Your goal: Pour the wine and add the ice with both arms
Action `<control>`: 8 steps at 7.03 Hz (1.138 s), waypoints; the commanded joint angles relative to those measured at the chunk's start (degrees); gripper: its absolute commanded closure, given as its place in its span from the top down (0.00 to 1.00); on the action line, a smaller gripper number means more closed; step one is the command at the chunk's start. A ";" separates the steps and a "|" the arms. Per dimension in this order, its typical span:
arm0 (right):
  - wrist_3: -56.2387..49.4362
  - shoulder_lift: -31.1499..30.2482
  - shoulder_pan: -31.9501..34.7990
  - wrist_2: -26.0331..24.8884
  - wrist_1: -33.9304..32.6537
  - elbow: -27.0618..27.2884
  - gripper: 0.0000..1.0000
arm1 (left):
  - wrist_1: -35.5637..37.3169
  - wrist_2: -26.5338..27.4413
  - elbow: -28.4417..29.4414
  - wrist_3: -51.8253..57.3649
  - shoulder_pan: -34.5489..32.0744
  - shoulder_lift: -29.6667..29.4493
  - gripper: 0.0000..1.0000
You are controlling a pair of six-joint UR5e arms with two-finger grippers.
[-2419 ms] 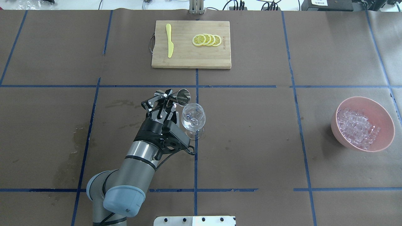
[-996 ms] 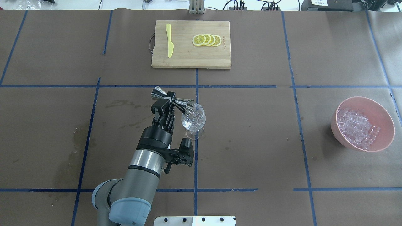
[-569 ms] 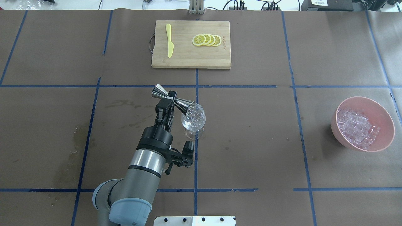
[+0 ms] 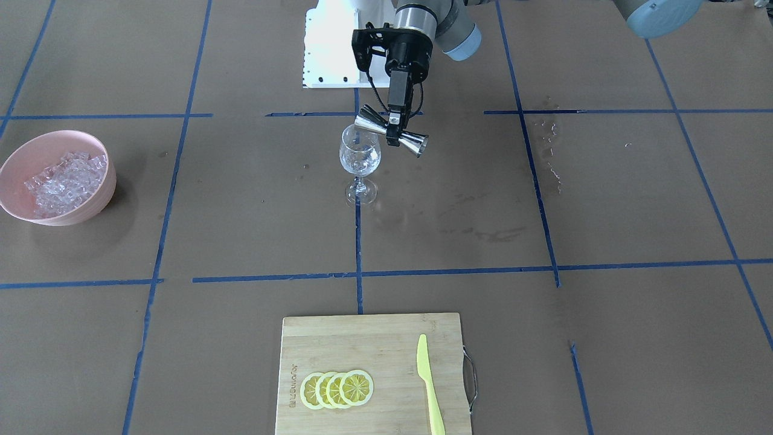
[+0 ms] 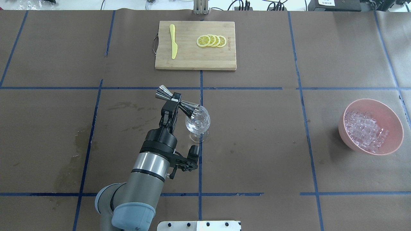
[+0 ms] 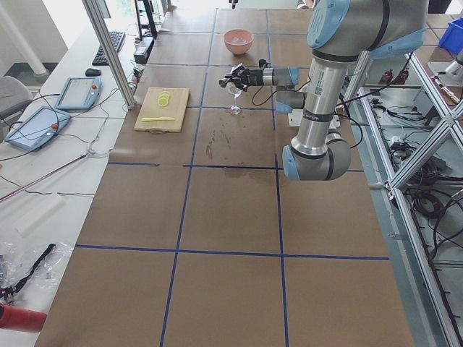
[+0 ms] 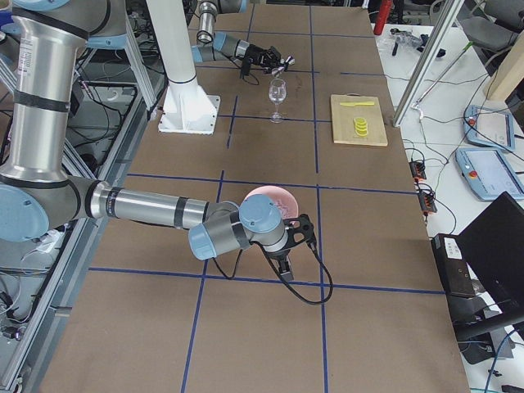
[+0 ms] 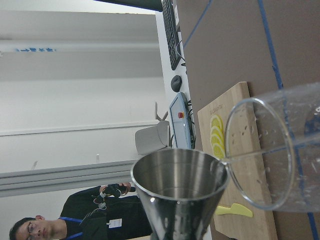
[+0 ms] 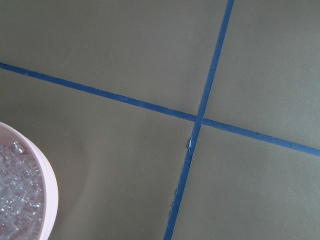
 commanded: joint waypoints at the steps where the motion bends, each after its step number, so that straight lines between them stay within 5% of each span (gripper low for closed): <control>1: 0.00 0.00 0.00 0.00 0.00 0.00 1.00 | -7.94 -0.16 0.19 -0.42 0.13 0.08 0.00; 5: 0.00 0.00 0.00 0.35 0.00 0.00 1.00 | -20.81 -5.22 -0.68 -8.45 -0.75 2.27 0.00; 8: 0.00 0.00 0.00 0.35 0.00 -0.09 1.00 | -30.37 -8.15 -4.37 -19.97 -0.75 15.32 0.00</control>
